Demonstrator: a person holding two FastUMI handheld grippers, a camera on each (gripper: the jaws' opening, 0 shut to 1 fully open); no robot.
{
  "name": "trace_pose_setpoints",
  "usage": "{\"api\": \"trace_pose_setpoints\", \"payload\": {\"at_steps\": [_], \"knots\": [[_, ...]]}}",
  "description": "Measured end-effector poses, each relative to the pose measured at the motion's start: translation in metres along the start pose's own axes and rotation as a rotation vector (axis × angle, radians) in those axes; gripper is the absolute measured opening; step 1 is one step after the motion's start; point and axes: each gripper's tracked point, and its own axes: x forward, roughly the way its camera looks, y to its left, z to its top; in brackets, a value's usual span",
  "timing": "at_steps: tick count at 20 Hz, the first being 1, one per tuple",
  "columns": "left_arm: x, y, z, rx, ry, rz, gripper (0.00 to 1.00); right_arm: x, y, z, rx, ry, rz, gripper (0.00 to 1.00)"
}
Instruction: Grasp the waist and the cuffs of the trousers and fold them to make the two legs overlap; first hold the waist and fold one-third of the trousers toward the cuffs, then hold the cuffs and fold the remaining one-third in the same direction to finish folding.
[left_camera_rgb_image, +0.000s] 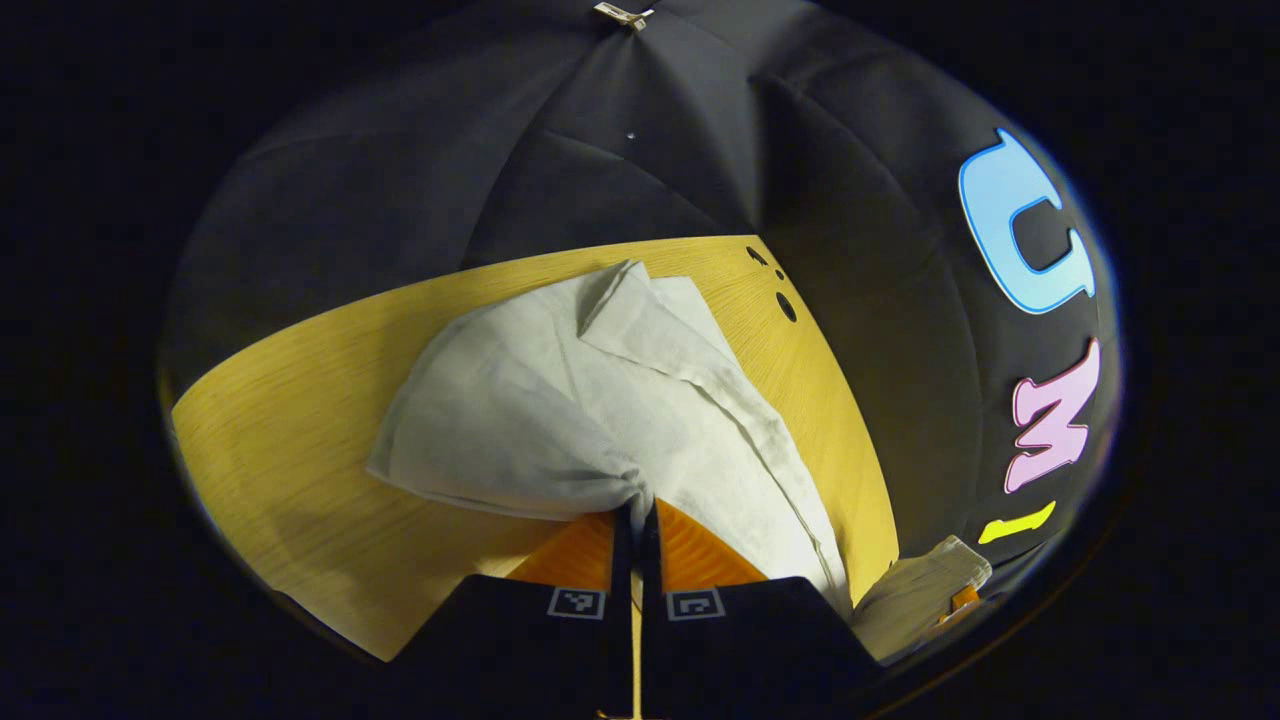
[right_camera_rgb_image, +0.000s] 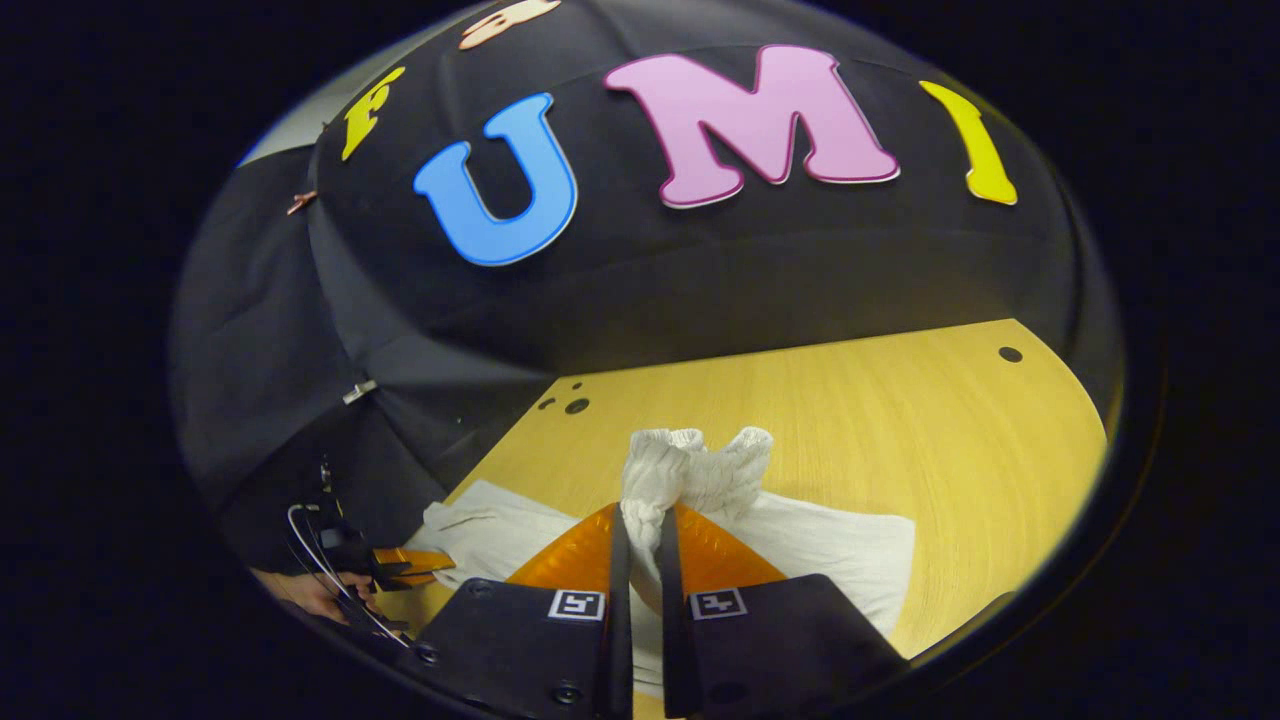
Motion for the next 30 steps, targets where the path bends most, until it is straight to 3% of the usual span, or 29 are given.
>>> {"api": "trace_pose_setpoints", "payload": {"at_steps": [6, 9, 12, 13, 15, 17, 23, 30], "knots": [[0.0, -0.001, 0.001, -0.006, 0.002, -0.012, 0.08, 0.027, 0.036, -0.073, -0.018, 0.177, 0.074, 0.16], [0.001, -0.001, 0.002, -0.007, 0.002, -0.014, 0.08, 0.027, 0.055, -0.095, 0.026, 0.243, 0.124, 0.28], [0.002, -0.001, 0.001, -0.013, 0.002, -0.018, 0.08, 0.023, 0.076, -0.11, 0.075, 0.298, 0.185, 0.31], [0.001, -0.001, 0.001, -0.013, 0.008, -0.021, 0.08, 0.02, 0.083, -0.111, 0.102, 0.304, 0.206, 0.4], [0.001, -0.001, 0.002, -0.026, 0.015, -0.025, 0.08, 0.012, 0.085, -0.106, 0.147, 0.294, 0.225, 0.68], [0.001, -0.001, 0.002, -0.038, 0.024, -0.025, 0.08, -0.002, 0.079, -0.098, 0.214, 0.28, 0.225, 0.68], [-0.003, -0.005, 0.005, -0.016, 0.027, -0.019, 0.07, -0.043, -0.006, -0.078, 0.324, 0.176, 0.083, 0.68], [-0.03, -0.063, 0.025, 0.093, -0.047, -0.149, 0.06, -0.11, -0.105, -0.094, 0.364, 0.155, -0.108, 0.68]]}}
